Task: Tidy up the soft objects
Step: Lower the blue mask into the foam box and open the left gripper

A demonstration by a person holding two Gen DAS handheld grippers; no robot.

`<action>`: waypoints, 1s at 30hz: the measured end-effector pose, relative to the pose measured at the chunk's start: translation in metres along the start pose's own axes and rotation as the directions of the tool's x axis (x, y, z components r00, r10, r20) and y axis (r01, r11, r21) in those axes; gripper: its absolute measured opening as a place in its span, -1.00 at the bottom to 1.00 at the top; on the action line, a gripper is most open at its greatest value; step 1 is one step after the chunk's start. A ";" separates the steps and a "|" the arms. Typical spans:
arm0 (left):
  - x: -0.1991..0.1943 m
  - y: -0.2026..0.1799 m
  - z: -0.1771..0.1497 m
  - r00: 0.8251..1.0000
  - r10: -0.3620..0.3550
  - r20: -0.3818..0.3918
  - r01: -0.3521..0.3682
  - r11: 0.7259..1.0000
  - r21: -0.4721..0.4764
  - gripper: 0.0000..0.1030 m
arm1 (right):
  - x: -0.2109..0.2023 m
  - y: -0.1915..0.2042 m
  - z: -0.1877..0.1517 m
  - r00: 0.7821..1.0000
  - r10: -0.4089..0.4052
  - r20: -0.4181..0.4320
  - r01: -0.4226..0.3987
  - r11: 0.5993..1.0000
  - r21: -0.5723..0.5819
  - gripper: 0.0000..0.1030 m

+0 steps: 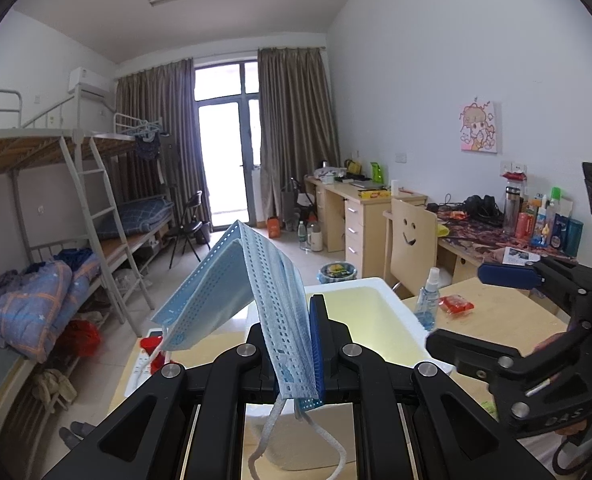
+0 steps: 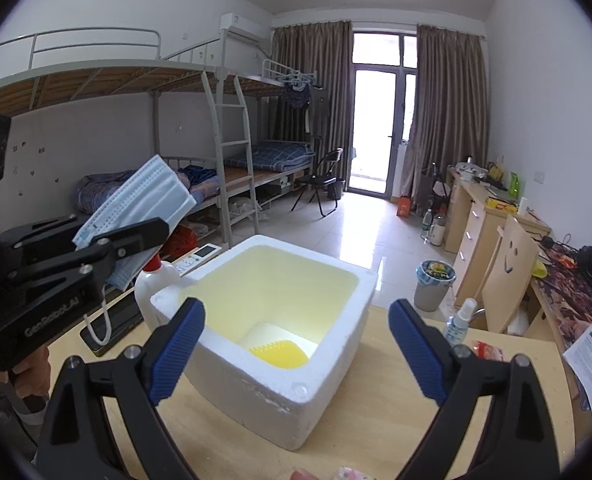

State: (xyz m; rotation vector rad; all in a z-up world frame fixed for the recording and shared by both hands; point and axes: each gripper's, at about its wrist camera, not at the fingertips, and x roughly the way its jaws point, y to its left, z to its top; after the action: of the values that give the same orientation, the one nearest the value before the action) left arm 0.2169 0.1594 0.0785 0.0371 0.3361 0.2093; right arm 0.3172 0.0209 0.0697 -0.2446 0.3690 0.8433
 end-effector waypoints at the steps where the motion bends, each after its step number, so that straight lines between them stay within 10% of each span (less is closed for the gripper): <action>1: 0.001 -0.002 0.001 1.000 -0.005 -0.001 0.005 1.000 0.004 -0.76 | -0.002 -0.001 -0.001 1.000 -0.002 0.002 0.002 1.000 0.005 0.94; 30: 0.067 -0.028 0.005 0.983 -0.116 -0.141 0.118 0.993 0.006 -0.76 | -0.036 -0.033 -0.030 0.996 -0.091 0.019 0.090 0.995 0.045 0.99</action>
State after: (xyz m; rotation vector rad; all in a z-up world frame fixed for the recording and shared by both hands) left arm 0.2856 0.1463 0.0597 0.0169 0.4788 0.0926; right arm 0.3141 -0.0355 0.0596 -0.2101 0.3532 0.7470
